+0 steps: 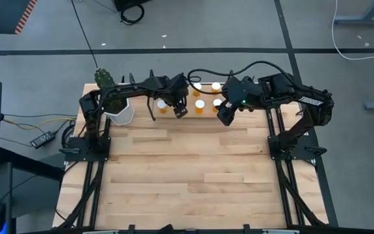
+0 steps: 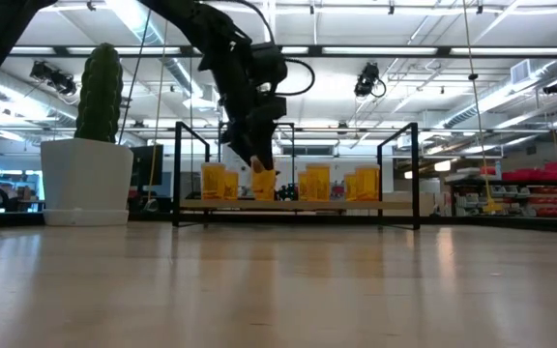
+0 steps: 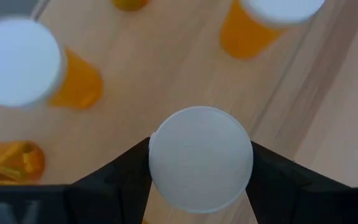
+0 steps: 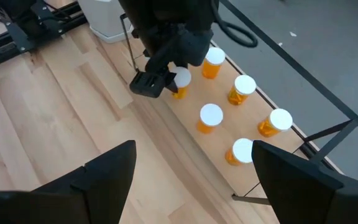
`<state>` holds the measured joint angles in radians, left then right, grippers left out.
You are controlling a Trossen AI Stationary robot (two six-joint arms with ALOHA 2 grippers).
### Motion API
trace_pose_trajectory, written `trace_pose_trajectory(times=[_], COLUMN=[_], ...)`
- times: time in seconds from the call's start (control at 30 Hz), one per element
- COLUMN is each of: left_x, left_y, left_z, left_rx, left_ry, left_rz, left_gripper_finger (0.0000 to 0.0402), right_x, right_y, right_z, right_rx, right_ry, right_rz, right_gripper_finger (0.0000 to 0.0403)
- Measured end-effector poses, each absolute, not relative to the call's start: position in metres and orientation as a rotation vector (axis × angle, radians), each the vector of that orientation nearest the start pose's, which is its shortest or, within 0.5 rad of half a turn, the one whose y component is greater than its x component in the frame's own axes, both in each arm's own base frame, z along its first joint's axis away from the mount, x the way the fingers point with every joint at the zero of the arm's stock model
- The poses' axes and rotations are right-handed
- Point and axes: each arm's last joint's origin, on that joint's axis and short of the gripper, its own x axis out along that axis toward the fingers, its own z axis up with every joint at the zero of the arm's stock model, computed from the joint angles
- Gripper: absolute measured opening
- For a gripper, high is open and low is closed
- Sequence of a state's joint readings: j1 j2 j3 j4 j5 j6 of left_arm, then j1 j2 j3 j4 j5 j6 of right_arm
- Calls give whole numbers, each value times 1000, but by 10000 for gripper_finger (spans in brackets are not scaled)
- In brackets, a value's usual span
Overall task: Pick and place medicine bottles onto shelf by color
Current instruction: Put the orange pill bottle on the shelf
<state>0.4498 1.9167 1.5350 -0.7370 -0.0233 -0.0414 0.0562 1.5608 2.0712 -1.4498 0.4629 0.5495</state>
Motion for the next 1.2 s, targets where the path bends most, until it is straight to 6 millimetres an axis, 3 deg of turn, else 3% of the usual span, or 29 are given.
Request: trace_pose_trajectory(times=[0.17, 0.47, 1.03, 1.2], left_x=[359, 365, 363, 363], left_y=[174, 177, 176, 177], left_z=[219, 222, 221, 221], left_rx=[-307, -333, -316, -312], left_ry=[1100, 1018, 1046, 1044], left_rz=[463, 491, 504, 510], left_gripper_finger=[221, 238, 238, 258], right_x=[257, 258, 258, 258], right_y=[1, 1, 2, 2], right_z=[464, 464, 464, 464], right_rx=[266, 275, 305, 321], right_ry=[780, 784, 782, 778], right_rz=[-608, -596, -593, -600], right_gripper_finger=[328, 328, 328, 328])
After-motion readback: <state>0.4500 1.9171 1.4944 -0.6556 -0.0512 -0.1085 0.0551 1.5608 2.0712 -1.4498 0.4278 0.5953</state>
